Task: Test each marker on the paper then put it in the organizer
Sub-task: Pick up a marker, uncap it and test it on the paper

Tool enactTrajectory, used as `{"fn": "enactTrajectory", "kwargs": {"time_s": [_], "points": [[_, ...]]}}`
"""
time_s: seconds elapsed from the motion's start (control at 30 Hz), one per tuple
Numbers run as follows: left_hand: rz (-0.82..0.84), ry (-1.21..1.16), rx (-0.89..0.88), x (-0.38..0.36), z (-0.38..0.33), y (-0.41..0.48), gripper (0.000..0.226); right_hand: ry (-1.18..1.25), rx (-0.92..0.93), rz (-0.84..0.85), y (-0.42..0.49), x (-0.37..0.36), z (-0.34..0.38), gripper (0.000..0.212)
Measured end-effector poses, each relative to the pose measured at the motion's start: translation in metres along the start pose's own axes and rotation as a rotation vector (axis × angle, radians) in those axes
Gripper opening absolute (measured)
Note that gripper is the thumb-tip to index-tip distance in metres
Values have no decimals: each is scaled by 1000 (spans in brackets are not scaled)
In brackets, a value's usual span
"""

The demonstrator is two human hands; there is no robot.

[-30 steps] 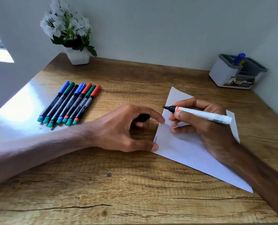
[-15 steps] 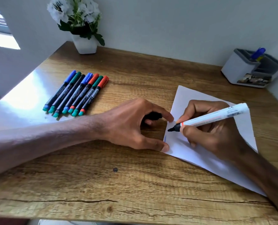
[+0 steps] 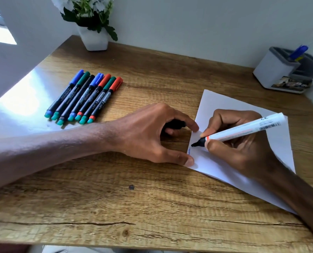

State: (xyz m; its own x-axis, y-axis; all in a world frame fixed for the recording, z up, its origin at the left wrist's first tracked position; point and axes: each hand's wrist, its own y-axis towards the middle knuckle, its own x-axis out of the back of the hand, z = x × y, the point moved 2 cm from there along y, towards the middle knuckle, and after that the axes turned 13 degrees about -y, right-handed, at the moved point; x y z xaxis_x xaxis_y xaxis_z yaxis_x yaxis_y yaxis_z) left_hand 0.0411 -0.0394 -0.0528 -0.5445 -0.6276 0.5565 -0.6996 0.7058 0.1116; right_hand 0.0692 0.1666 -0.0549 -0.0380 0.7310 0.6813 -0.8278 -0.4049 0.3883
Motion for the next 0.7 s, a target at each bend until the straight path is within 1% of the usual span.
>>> {"fn": "enactTrajectory", "kwargs": {"time_s": [0.3,0.7], "points": [[11,24,2,-1,0,0,69,-48,4,23,-1,-1,1,4],[9,44,-13,-1,0,2,68,-26,-7,13,0,-1,2,6]]}}
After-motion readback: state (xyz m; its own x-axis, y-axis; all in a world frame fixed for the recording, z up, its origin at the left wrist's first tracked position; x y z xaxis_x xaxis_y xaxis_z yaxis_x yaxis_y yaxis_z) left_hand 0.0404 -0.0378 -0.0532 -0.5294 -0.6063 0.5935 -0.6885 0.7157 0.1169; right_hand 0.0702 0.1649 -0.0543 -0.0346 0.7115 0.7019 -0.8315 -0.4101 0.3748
